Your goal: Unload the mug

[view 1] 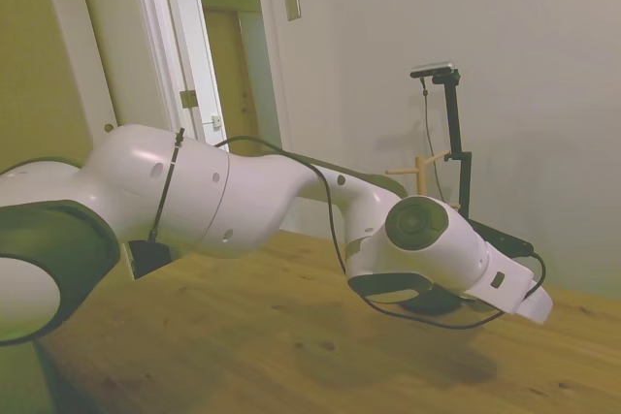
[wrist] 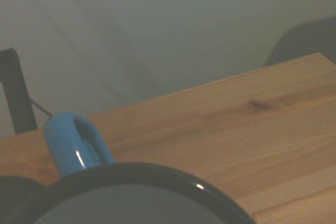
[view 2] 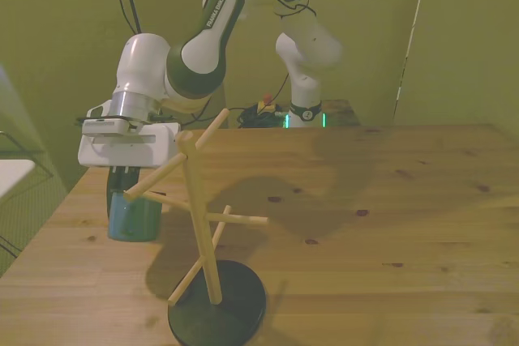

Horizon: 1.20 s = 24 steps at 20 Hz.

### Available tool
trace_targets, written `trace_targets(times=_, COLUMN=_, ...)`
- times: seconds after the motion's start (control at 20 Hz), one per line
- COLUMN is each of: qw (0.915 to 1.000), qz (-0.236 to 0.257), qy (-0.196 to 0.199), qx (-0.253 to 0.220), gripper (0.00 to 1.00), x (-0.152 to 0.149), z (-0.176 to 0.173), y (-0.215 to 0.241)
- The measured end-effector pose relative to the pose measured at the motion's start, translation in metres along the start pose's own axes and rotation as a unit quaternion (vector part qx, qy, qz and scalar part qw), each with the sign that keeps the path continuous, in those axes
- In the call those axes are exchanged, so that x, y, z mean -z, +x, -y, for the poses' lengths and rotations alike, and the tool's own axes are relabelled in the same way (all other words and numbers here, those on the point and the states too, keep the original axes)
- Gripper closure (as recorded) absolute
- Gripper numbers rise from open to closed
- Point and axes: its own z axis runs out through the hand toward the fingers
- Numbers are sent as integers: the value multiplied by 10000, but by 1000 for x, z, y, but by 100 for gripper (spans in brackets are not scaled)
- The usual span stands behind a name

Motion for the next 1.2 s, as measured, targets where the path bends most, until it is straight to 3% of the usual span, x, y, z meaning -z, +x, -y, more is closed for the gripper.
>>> trace_targets(times=0.5, qw=9985, qz=193, qy=398, qx=326, gripper=100, x=64, z=5, y=-31)
trace_targets(times=0.85, qw=9966, qz=318, qy=508, qx=558, gripper=100, x=90, z=-2, y=-115)
trace_targets(times=1.2, qw=9962, qz=253, qy=415, qx=725, gripper=100, x=157, z=1, y=-203)
